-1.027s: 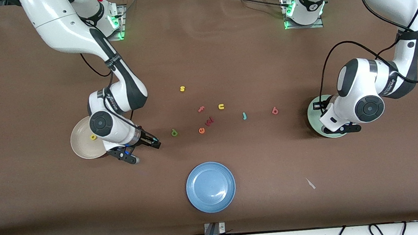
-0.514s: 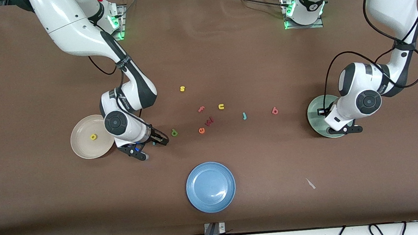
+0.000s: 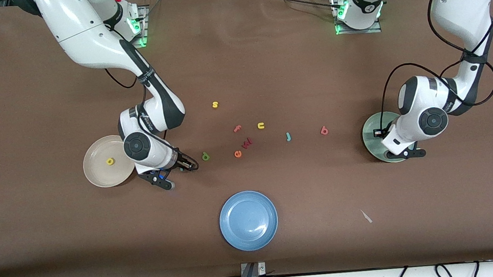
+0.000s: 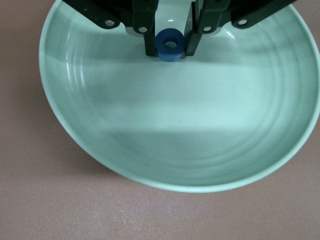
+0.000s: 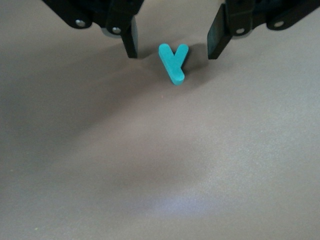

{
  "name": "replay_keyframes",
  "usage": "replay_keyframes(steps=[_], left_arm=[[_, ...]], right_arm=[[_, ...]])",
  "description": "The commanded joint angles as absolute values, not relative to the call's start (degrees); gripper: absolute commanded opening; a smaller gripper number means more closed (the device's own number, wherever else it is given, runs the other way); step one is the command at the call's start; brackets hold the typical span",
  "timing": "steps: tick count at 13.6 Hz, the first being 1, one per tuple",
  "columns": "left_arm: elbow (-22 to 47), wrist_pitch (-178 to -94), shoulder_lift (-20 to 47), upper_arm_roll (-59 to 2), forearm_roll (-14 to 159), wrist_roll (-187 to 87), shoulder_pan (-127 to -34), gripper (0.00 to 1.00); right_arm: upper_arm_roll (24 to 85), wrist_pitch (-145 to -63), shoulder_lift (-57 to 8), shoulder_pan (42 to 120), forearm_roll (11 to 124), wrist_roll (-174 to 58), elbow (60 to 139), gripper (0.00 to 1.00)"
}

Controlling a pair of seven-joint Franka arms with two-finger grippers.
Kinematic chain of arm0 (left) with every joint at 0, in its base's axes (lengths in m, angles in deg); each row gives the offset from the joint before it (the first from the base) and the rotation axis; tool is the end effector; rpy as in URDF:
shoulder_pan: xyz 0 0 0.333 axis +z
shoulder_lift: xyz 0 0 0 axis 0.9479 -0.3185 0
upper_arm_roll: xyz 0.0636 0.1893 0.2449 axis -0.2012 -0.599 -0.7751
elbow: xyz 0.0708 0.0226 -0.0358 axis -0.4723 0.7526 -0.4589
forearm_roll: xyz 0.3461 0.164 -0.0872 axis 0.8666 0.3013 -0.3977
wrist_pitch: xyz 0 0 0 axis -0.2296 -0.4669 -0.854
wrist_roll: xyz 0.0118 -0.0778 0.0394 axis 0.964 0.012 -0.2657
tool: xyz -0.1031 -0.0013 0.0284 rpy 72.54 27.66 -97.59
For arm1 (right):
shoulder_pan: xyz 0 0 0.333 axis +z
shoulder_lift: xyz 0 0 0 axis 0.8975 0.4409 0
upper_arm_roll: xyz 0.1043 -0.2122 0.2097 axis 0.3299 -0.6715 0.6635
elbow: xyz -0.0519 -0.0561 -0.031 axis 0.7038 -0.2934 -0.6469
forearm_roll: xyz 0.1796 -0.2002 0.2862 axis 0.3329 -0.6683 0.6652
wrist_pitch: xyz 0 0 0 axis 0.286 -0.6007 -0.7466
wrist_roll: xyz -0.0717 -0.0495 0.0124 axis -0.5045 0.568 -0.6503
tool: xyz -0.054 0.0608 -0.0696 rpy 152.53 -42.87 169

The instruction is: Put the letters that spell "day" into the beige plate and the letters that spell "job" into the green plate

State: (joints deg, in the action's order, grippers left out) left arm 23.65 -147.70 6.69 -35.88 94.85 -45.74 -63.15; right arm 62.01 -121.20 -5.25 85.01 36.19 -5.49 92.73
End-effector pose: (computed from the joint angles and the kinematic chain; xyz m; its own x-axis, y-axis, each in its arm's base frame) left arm 0.5935 -0.0172 0.1749 0.9726 0.0021 -0.2323 -0.0185 -0.9961 -0.0864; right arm 0.6306 0.2708 0.1791 0.8743 -0.4735 -0.1067 -0.4782 -0.8780 -0.0221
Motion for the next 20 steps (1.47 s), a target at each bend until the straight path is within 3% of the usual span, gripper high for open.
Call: replay_keyframes(steps=[1, 2, 3, 9, 15, 17, 20], left_arm=[[23.68, -148.35, 6.4, -35.24, 96.55, -46.41, -62.38, 0.7], [23.5, -148.0, 6.67, -35.24, 96.55, -46.41, -62.38, 0.88], [23.42, -147.82, 6.93, -35.15, 96.55, -46.5, -62.38, 0.99], [22.28, -143.09, 10.53, -34.62, 95.94, -46.06, -63.16, 1.0], [20.34, -137.62, 12.91, -23.57, 95.32, -29.76, -63.17, 1.0], [20.25, -137.97, 12.21, -20.31, 95.32, -22.1, -63.34, 1.0], [20.25, -140.42, 10.19, -18.54, 95.4, -18.72, -64.22, 1.0]], right_arm=[[62.13, -122.68, -5.19, 84.93, 35.81, -5.45, 93.43, 0.58], [62.13, -122.94, -5.19, 84.84, 35.81, -5.45, 93.61, 0.54], [62.13, -122.94, -5.19, 84.93, 35.81, -5.45, 93.78, 0.49], [62.13, -122.94, -5.19, 84.84, 35.81, -5.54, 93.87, 0.0], [61.08, -113.73, -7.46, 82.13, 33.88, -15.17, 90.79, 0.0], [57.67, -107.24, -10.36, 82.03, 33.79, -22.9, 92.11, 0.0], [55.01, -107.9, -15.46, 82.03, 33.7, -30.66, 98.5, 0.0]])
